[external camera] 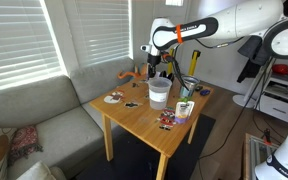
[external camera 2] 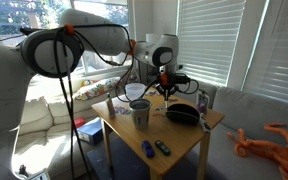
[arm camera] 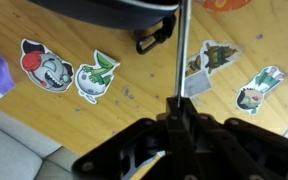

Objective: Pick up the clear cup and put it the right way up on the table, pick up the silver cup and put it the right way up on the table, pick up the silver spoon and put it in the clear cup

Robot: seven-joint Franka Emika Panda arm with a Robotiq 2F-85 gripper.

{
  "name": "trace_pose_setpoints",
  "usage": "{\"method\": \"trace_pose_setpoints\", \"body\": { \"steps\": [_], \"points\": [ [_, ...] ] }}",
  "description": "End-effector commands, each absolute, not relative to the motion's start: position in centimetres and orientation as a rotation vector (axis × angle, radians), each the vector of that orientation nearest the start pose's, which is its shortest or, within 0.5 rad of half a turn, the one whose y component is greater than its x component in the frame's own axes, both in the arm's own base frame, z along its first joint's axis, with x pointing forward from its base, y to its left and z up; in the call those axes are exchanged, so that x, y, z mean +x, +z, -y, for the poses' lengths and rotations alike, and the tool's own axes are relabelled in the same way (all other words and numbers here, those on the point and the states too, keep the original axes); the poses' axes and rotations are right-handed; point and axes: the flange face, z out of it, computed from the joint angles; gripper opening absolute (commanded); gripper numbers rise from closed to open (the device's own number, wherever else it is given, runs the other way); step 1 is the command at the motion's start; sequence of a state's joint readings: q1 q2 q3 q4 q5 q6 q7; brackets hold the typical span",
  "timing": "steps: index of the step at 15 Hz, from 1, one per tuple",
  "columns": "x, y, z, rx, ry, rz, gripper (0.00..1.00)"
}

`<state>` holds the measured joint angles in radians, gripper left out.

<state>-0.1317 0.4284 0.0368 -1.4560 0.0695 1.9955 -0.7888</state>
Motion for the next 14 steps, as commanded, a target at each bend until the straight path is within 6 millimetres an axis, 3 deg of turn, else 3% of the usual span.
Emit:
{"method": "trace_pose_setpoints", "body": {
  "steps": [1,8,14],
  "points": [
    [68.5,49.7,6.9,-2.924,-0.320,0.960,0.02],
    [66.2,55.9,4.3,-2.764,-0.511,1.026,0.02],
    [63.3,58.7,1.4,-2.504,-0.600,1.271,0.02]
  ]
}}
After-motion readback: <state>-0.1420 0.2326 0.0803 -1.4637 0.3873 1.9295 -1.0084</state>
